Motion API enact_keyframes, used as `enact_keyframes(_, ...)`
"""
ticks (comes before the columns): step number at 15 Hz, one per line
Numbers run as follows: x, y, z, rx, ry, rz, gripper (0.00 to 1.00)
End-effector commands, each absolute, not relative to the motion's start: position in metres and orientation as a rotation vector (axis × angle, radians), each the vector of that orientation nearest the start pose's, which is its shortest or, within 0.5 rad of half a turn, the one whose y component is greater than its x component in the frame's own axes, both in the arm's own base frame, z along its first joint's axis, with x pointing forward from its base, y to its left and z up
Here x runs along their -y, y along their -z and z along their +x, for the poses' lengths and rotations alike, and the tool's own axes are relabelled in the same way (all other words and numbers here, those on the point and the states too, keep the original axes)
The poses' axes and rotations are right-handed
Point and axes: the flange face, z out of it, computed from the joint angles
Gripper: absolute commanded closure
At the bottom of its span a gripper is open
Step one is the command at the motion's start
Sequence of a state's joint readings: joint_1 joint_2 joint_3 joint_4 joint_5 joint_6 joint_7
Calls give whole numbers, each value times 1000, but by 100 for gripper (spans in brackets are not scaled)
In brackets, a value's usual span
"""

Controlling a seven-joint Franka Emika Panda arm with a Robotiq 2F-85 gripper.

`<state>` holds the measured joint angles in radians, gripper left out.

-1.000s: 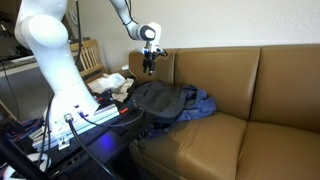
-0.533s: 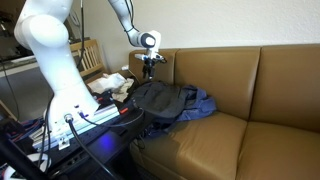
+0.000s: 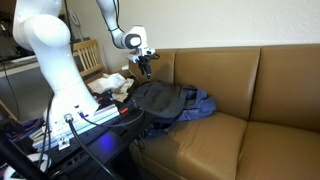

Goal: Move the backpack to the left side of the couch

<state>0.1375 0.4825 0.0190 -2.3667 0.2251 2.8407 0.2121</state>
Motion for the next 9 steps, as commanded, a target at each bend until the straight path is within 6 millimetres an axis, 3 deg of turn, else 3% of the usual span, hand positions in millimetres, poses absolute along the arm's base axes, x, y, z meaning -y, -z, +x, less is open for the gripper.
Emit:
enact_keyframes(1,-72,-142,449,-366,62,-3020,0)
enact_keyframes(2,-71,-145,444,-376,70,-3000,0)
enact_keyframes(3,-82,-133,459,-382,32,-3023,0)
enact_keyframes(7,-75,-142,451,-387,50,-3007,0)
enact_keyframes(8,-83,-139,452,-402,112,-3011,0)
enact_keyframes(9,-83,-148,447,-434,188,-2993,0)
